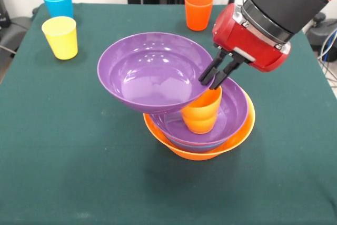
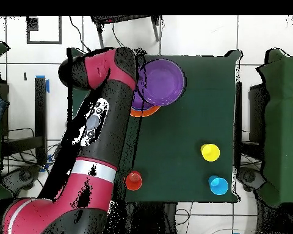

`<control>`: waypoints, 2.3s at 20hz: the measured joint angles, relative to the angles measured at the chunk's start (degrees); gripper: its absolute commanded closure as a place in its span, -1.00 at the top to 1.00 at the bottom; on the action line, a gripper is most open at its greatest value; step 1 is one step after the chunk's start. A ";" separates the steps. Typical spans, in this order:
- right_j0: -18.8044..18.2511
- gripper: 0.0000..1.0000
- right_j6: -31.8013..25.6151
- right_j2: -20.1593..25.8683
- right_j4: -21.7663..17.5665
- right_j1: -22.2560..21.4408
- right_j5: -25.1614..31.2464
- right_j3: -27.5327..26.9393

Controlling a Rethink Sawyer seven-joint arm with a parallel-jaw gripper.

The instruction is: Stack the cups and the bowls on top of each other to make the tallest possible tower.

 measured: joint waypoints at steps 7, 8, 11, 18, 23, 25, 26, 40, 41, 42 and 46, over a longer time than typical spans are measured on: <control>0.15 -1.00 0.42 -0.26 1.86 0.18 1.85 -1.58; 0.15 -1.00 0.42 -0.27 2.02 0.19 2.08 -1.67; 0.15 -1.00 0.42 -0.27 2.64 0.19 3.17 -2.23; 0.15 -1.00 0.42 -0.27 4.71 0.09 6.12 -3.24; 0.15 -1.00 0.42 -0.28 5.01 0.06 6.68 -3.24; 0.15 -1.00 0.42 -0.28 5.01 0.06 6.67 -3.24; 0.15 -1.00 0.42 -0.31 5.01 0.08 6.67 -3.24; 0.17 -1.00 0.42 -0.57 5.02 0.27 6.67 -3.27; 0.17 -1.00 0.42 -0.61 5.01 0.29 6.68 -3.29; 0.17 -1.00 0.42 -0.75 5.03 0.38 6.67 -3.44; 0.20 -1.00 0.42 -1.07 5.17 0.75 6.75 -4.30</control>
